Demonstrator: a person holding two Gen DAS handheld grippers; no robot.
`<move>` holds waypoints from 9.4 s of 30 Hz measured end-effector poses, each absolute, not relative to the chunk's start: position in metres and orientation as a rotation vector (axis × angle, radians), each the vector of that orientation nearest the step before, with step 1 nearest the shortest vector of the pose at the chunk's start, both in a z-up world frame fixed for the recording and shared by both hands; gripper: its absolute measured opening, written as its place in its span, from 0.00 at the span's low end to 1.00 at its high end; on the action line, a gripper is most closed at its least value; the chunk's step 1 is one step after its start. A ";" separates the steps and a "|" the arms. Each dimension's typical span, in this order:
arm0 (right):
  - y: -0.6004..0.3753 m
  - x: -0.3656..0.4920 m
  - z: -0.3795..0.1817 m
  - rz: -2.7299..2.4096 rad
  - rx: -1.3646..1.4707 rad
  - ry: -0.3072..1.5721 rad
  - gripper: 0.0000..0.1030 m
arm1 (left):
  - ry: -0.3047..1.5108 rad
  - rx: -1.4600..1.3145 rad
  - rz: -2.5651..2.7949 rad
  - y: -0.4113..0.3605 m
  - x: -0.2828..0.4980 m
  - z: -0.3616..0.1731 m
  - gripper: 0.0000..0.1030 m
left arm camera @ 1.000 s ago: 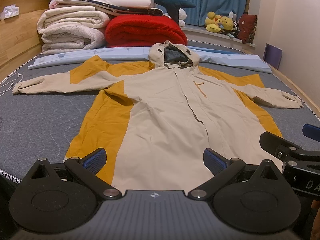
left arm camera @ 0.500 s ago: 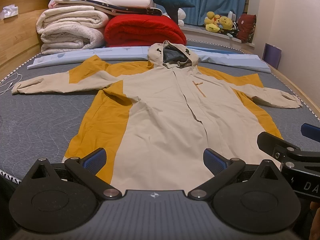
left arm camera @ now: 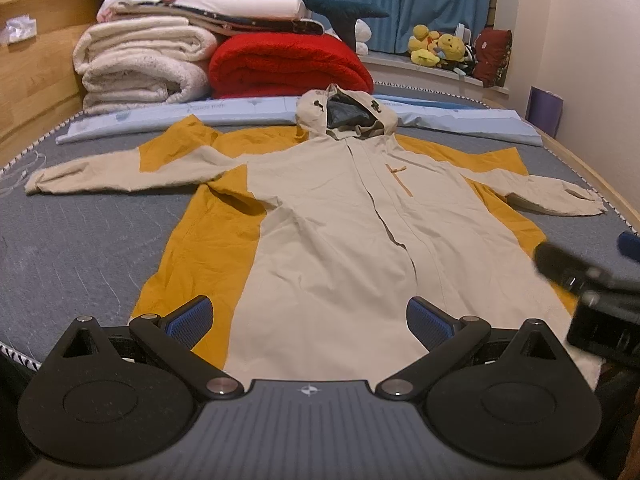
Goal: Fold large clothes
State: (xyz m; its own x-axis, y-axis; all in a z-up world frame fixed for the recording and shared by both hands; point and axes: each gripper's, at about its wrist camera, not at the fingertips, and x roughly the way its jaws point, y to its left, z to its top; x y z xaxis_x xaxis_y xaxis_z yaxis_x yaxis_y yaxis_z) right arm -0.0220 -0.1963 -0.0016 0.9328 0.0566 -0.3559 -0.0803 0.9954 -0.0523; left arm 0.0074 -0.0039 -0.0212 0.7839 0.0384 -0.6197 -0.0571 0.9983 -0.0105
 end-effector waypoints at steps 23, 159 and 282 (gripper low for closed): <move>-0.254 -0.018 0.011 -0.044 -0.002 0.296 0.87 | 0.435 0.062 -0.069 -0.007 0.041 0.064 0.61; -0.141 0.390 -0.078 0.332 -0.332 0.663 0.36 | 0.865 -0.221 0.139 0.134 0.432 -0.039 0.41; -0.503 0.346 -0.040 -0.319 0.392 0.475 0.12 | 0.818 0.063 -0.089 0.036 0.415 -0.047 0.66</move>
